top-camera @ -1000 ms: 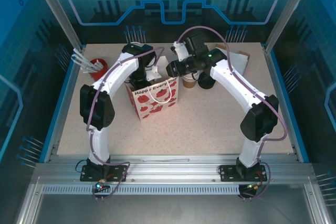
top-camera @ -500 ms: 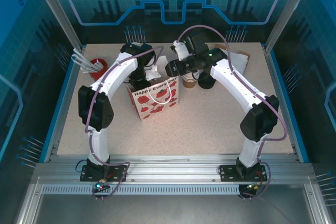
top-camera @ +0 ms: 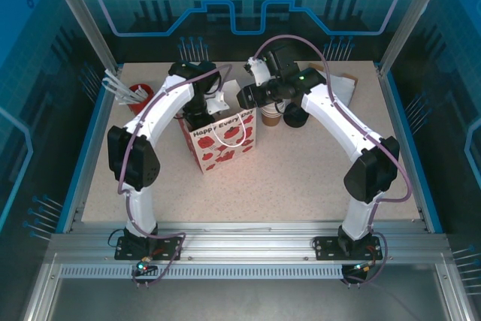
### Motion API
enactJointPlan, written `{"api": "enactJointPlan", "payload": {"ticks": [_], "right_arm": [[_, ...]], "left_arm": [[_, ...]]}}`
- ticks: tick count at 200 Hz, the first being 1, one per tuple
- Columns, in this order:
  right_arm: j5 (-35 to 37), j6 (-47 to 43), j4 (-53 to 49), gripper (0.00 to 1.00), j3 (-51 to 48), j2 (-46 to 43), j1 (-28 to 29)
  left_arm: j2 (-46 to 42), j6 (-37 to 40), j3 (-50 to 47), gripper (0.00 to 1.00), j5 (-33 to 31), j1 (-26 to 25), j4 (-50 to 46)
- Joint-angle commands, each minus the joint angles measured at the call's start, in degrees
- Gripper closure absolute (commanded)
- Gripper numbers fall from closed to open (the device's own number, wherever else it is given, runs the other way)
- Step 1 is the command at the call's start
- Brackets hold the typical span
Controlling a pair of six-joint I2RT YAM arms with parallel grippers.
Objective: Pack the takeout coffee
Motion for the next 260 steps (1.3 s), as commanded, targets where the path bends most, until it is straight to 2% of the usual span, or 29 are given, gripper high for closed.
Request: {"api": "enactJointPlan", "payload": {"ticks": [1,73,164,260], "right_arm": [[-0.54,-0.20,-1.08,0.50,0.83,0.33,-0.64],[-0.70,-0.22,-0.99,0.53,0.18,0.25,-0.75],[-0.79,-0.15,-0.93,0.54,0.13,0.74,-0.68],[-1.08,0.00,-0.95,0.54,-0.11,0.62,-0.73]], "left_arm": [[-1.89,0.15,-0.58,0.50,0.10,0.53,-1.92],[2.39,1.36,-0.60,0.50,-0.16,0.59,-1.68],[5.65,0.93,0.35,0.51,-4.36,-0.85,-2.63],[7.01,2.24,0.29,0.50,-4.06,-0.66,-0.34]]}}
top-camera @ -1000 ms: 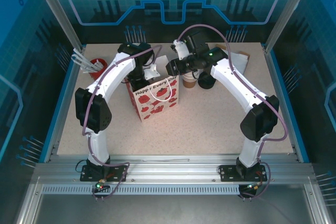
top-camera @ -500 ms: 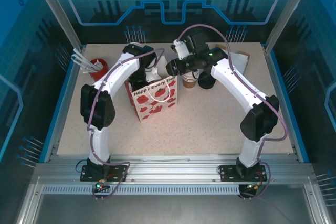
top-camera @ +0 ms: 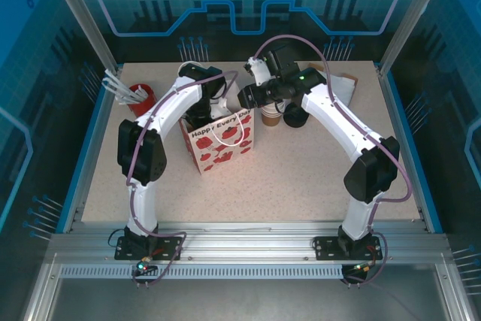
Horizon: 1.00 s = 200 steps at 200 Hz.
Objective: Pack the takeout coffee
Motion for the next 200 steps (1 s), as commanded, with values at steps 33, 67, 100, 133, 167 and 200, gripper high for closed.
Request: {"api": "enactJointPlan", "payload": {"ticks": [33,67,100,133,167,200], "right_arm": [[-1.12,-0.03,-1.00,0.54,-0.08,0.59,-0.73],[-1.21,-0.02,-0.91,0.54,-0.11,0.73,-0.73],[-1.27,-0.01,-0.91,0.55,-0.02,0.82,-0.72],[-1.30,-0.01,-0.91,0.55,-0.15,0.99,-0.68],[-1.23,-0.01,-0.90,0.55,-0.28,0.89,-0.64],[-1.02,-0.01,-0.91,0.55,-0.29,0.78,-0.71]], "left_arm": [[1.97,1.92,0.74,0.50,-0.84,0.35,0.25],[1.69,2.12,0.77,0.50,-0.83,0.39,0.42],[1.62,2.20,1.06,0.50,-0.91,0.49,0.27],[1.71,1.85,0.97,0.50,-0.65,0.45,-0.28],[1.28,1.55,1.05,0.50,-0.64,0.45,-0.56],[-0.01,1.33,0.69,0.50,-0.49,0.45,-0.94]]}}
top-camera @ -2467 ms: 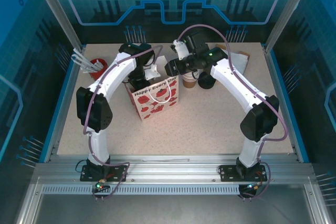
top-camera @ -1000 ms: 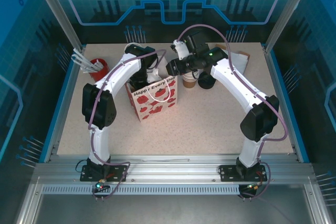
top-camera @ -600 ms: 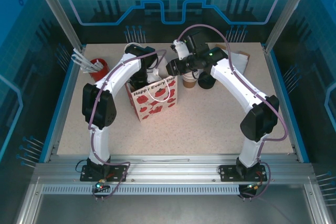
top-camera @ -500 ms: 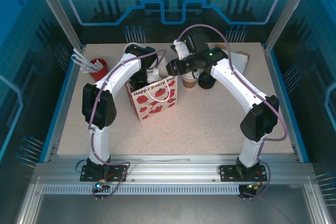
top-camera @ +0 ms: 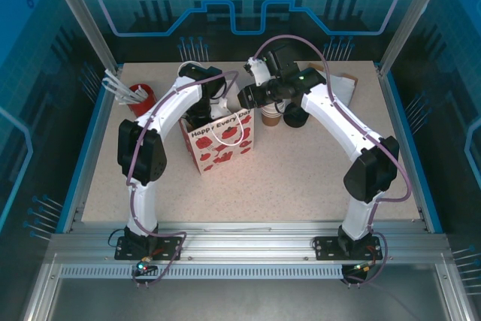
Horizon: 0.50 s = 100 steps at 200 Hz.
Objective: Pack the takeout coffee
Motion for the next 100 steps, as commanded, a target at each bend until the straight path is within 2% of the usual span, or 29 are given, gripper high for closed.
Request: {"api": "enactJointPlan", "payload": {"ticks": [1,100], "right_arm": [[-0.99,-0.01,-0.91,0.55,-0.29,0.63,-0.68],[-0.90,-0.01,-0.96,0.56,0.24,1.28,-0.89]], "left_arm": [[-0.07,0.47,0.59,0.50,-0.50,0.39,-0.95],[-5.00,0.07,-1.46,0.50,-0.81,0.29,-2.00]]}}
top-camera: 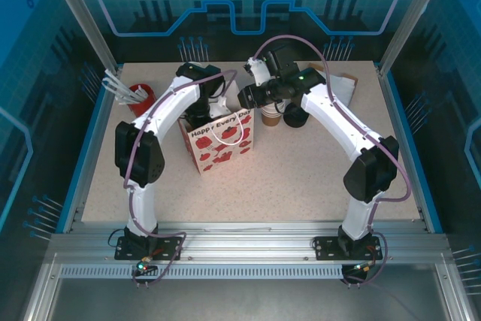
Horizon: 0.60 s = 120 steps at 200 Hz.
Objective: Pack the takeout coffee
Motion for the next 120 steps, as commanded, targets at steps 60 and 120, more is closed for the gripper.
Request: {"api": "enactJointPlan", "payload": {"ticks": [60,120], "right_arm": [[-0.60,-0.09,-1.10,0.58,-0.10,0.65,-1.32],[-0.77,-0.01,-1.01,0.59,-0.11,0.82,-1.58]], "left_arm": [[-3.77,0.50,-3.26,0.50,-0.64,0.63,-0.95],[-4.48,0.94,-6.52,0.50,-0.13,1.32,0.87]]}}
